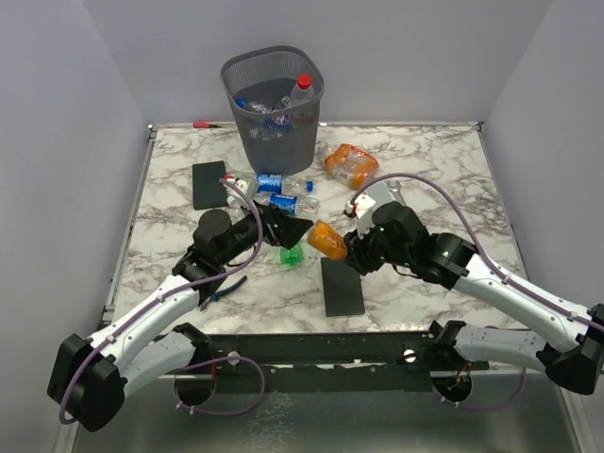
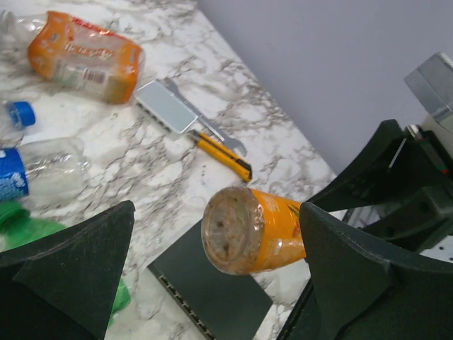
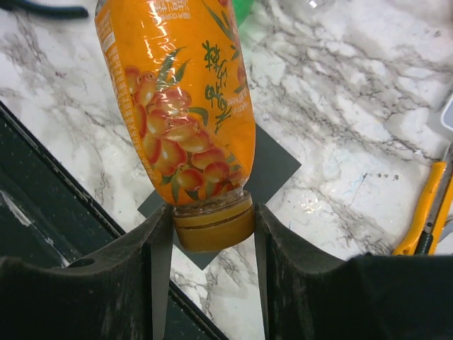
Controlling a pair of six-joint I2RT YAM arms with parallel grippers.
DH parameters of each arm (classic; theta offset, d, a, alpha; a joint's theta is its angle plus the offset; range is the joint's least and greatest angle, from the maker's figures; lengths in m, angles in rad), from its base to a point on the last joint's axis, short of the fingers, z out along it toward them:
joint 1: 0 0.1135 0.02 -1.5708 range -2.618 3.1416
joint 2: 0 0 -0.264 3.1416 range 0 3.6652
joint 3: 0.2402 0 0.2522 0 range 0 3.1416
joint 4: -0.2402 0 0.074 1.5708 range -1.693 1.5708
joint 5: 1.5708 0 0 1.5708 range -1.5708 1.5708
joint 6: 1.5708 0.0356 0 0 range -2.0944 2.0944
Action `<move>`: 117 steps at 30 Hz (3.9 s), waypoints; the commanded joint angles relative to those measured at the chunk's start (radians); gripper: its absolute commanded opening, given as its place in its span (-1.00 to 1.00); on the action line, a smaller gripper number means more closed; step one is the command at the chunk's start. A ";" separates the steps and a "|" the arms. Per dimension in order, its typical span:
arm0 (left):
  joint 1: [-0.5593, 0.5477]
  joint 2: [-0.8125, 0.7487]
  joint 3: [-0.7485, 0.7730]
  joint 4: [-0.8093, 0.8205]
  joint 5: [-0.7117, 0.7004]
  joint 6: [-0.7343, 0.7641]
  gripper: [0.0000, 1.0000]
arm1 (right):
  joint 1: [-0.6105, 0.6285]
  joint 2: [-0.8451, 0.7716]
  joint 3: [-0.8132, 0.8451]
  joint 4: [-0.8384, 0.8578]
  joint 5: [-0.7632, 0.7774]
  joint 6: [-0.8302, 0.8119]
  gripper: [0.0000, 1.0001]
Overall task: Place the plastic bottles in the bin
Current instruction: Pick up the plastic bottle at the center of the board, then place the plastic bottle in the trash bin.
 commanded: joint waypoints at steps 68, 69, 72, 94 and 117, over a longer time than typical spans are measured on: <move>-0.114 0.218 0.705 -0.007 -0.856 0.489 -1.00 | 0.001 -0.535 -0.168 0.413 0.047 0.412 1.00; -0.081 0.266 0.774 -0.006 -0.855 0.522 -1.00 | 0.001 -0.559 -0.200 0.409 0.065 0.430 1.00; 0.037 0.430 0.975 -0.059 -0.840 0.519 -1.00 | 0.001 -0.585 -0.271 0.384 0.116 0.488 1.00; 0.208 0.995 1.250 0.260 -0.811 0.635 -0.19 | 0.001 -0.641 -0.394 0.198 0.134 0.624 1.00; -0.057 0.334 0.616 0.161 -0.995 0.450 0.98 | 0.001 -0.366 -0.383 0.372 0.053 0.560 1.00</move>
